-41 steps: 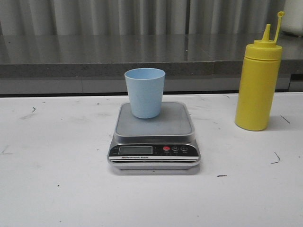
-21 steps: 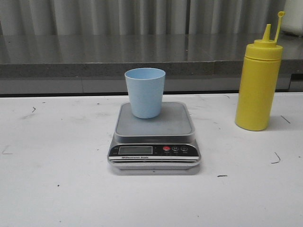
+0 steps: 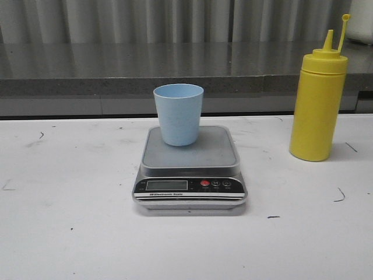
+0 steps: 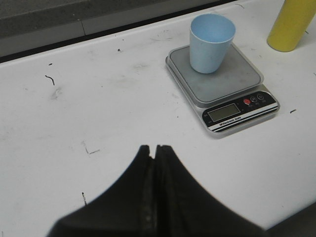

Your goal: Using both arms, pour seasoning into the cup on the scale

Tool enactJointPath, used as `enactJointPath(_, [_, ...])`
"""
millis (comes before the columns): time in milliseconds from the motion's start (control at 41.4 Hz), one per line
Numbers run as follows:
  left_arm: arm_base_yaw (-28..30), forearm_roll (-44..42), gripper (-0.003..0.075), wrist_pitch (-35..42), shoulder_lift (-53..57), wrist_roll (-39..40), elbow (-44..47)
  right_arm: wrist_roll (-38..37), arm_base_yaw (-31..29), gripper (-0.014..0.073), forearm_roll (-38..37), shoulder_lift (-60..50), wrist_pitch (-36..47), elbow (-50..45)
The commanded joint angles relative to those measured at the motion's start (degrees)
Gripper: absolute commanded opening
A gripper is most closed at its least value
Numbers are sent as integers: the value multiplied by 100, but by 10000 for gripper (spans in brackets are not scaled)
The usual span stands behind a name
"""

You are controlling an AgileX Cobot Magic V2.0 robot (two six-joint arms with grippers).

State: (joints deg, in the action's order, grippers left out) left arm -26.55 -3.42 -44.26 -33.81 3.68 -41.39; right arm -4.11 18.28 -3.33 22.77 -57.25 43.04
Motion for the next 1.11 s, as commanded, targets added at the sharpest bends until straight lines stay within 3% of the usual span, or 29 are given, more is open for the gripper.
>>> enactJointPath(0, [2,-27,-20,416,-10,1,-136,12,0,-69,-25,45,356,187])
enactJointPath(193, [47,-27,-20,405,99,1,-136,12,0,-69,-25,45,356,187])
enactJointPath(362, [793,-15,-20,614,606,1,107,12,0,-69,-25,45,353,187])
enactJointPath(532, [1676,59,-20,2026,1419,1,1065,12,0,-69,-25,45,353,187])
enactJointPath(725, [2216,196,-20,3168,2615,1,2507,12,0,-69,-25,45,353,187])
enactJointPath(1087, [2469,622,-20,4541,3515,1,4192,12,0,-69,-25,45,361,187])
